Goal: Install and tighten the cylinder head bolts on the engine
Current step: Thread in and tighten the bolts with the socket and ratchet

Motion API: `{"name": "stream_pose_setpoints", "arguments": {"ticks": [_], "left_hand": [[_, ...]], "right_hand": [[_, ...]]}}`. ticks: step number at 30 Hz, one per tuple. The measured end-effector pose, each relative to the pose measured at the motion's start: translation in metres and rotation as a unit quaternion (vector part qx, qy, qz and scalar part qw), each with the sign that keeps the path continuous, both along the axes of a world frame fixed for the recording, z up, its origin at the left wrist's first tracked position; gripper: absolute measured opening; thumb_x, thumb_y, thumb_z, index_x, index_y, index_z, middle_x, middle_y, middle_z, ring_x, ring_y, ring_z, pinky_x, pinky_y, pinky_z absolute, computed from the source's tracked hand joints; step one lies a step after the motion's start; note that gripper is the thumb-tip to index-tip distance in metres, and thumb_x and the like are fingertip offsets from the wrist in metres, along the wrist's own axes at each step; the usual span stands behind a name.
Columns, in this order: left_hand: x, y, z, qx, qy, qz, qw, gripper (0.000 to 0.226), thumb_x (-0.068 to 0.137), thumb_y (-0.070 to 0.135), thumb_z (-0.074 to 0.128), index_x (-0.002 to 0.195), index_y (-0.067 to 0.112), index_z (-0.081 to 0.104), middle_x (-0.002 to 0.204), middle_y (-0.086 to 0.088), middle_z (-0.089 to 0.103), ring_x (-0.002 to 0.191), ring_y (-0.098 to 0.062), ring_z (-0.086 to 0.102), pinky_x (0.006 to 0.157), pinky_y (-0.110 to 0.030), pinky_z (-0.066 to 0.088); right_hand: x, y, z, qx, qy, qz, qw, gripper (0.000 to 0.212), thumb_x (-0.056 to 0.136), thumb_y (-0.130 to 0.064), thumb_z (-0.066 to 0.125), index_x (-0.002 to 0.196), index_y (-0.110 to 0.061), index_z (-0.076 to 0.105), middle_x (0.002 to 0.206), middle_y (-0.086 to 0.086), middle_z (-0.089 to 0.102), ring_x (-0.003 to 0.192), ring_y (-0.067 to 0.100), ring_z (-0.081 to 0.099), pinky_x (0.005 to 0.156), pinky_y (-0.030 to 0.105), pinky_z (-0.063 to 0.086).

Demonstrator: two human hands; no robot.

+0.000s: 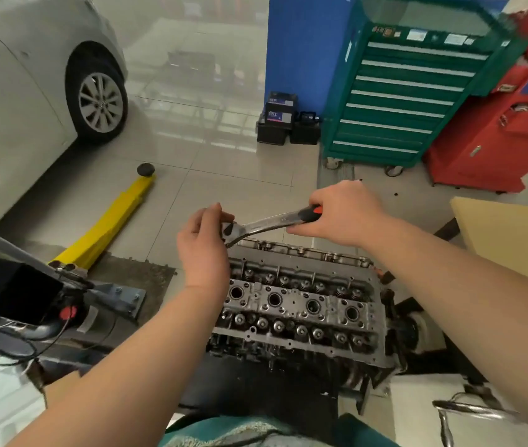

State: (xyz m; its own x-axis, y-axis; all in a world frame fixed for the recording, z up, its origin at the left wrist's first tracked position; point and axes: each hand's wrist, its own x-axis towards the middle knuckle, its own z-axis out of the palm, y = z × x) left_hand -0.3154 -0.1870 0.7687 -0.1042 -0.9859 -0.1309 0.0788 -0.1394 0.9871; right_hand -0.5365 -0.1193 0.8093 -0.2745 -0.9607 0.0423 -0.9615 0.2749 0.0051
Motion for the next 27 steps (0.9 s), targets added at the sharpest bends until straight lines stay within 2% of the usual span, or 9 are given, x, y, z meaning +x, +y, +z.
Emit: {"name": "stream_pose_setpoints", "arguments": {"ticks": [4, 8, 11, 13, 16, 20, 23, 24, 27], "left_hand": [[-0.005, -0.005, -0.001, 0.018, 0.013, 0.053, 0.998, 0.052, 0.094, 0.055, 0.052, 0.065, 0.018, 0.075, 0.057, 0.012, 0.059, 0.054, -0.001, 0.049, 0.068, -0.034, 0.039], [-0.004, -0.013, -0.003, 0.029, 0.02, 0.037, 0.999, 0.055, 0.096, 0.056, 0.053, 0.061, 0.018, 0.072, 0.057, 0.011, 0.061, 0.055, -0.002, 0.054, 0.067, -0.031, 0.046], [-0.005, -0.014, -0.005, 0.027, 0.056, 0.054, 0.997, 0.053, 0.097, 0.051, 0.056, 0.06, 0.014, 0.069, 0.058, 0.008, 0.066, 0.057, 0.003, 0.058, 0.055, -0.013, 0.049], [-0.006, -0.015, -0.007, 0.031, 0.075, 0.059, 0.995, 0.052, 0.096, 0.049, 0.057, 0.056, 0.016, 0.066, 0.06, 0.004, 0.068, 0.06, 0.004, 0.061, 0.052, -0.009, 0.048], [-0.004, -0.02, -0.01, 0.03, 0.081, 0.043, 0.995, 0.052, 0.093, 0.05, 0.058, 0.052, 0.02, 0.066, 0.059, 0.003, 0.069, 0.06, 0.004, 0.061, 0.053, -0.01, 0.049], [0.002, -0.027, -0.012, 0.026, 0.062, -0.017, 0.998, 0.055, 0.092, 0.055, 0.057, 0.048, 0.024, 0.066, 0.061, -0.004, 0.071, 0.058, -0.003, 0.062, 0.071, -0.03, 0.051], [0.011, -0.037, -0.011, 0.017, 0.046, -0.089, 0.995, 0.057, 0.092, 0.058, 0.058, 0.05, 0.021, 0.066, 0.06, -0.007, 0.071, 0.053, -0.005, 0.06, 0.061, -0.021, 0.052], [0.014, -0.041, -0.01, 0.018, 0.043, -0.116, 0.992, 0.058, 0.092, 0.059, 0.059, 0.051, 0.019, 0.066, 0.06, -0.008, 0.071, 0.053, -0.006, 0.061, 0.058, -0.019, 0.052], [0.02, -0.048, -0.008, 0.016, 0.02, -0.165, 0.986, 0.064, 0.094, 0.065, 0.056, 0.056, 0.014, 0.067, 0.065, -0.01, 0.071, 0.059, -0.008, 0.061, 0.072, -0.035, 0.049]], "right_hand": [[0.012, -0.001, 0.0, -0.026, 0.024, -0.031, 0.999, 0.065, 0.062, -0.097, 0.034, 0.061, -0.035, 0.053, 0.056, -0.016, 0.053, 0.057, 0.006, 0.048, 0.048, 0.02, 0.035], [0.015, -0.001, 0.002, -0.016, 0.011, -0.05, 0.999, 0.053, 0.065, -0.089, 0.048, 0.059, -0.036, 0.047, 0.06, -0.016, 0.053, 0.061, 0.008, 0.048, 0.049, 0.022, 0.032], [0.021, -0.001, 0.005, -0.014, 0.019, -0.068, 0.997, 0.052, 0.065, -0.086, 0.051, 0.059, -0.035, 0.05, 0.06, -0.014, 0.054, 0.062, 0.011, 0.05, 0.05, 0.023, 0.034], [0.027, 0.002, 0.007, -0.016, 0.028, -0.09, 0.995, 0.051, 0.065, -0.083, 0.054, 0.06, -0.033, 0.055, 0.058, -0.014, 0.053, 0.06, 0.01, 0.05, 0.05, 0.023, 0.031], [0.038, 0.011, 0.008, -0.011, 0.02, -0.127, 0.992, 0.05, 0.068, -0.08, 0.058, 0.065, -0.031, 0.061, 0.059, -0.013, 0.054, 0.059, 0.01, 0.049, 0.05, 0.023, 0.031], [0.065, 0.037, 0.009, -0.001, -0.029, -0.179, 0.983, 0.05, 0.073, -0.081, 0.059, 0.068, -0.031, 0.054, 0.064, -0.011, 0.054, 0.067, 0.017, 0.056, 0.056, 0.029, 0.042], [0.105, 0.067, 0.004, -0.033, -0.039, -0.235, 0.971, 0.055, 0.076, -0.086, 0.055, 0.069, -0.032, 0.049, 0.063, -0.013, 0.051, 0.061, 0.011, 0.051, 0.052, 0.026, 0.036], [0.12, 0.077, 0.001, -0.043, -0.044, -0.245, 0.968, 0.055, 0.077, -0.088, 0.051, 0.074, -0.033, 0.051, 0.066, -0.015, 0.052, 0.062, 0.01, 0.05, 0.053, 0.027, 0.038], [0.148, 0.095, -0.002, -0.063, -0.065, -0.263, 0.961, 0.054, 0.081, -0.087, 0.043, 0.085, -0.035, 0.055, 0.072, -0.016, 0.053, 0.067, 0.009, 0.053, 0.058, 0.03, 0.049]]}}
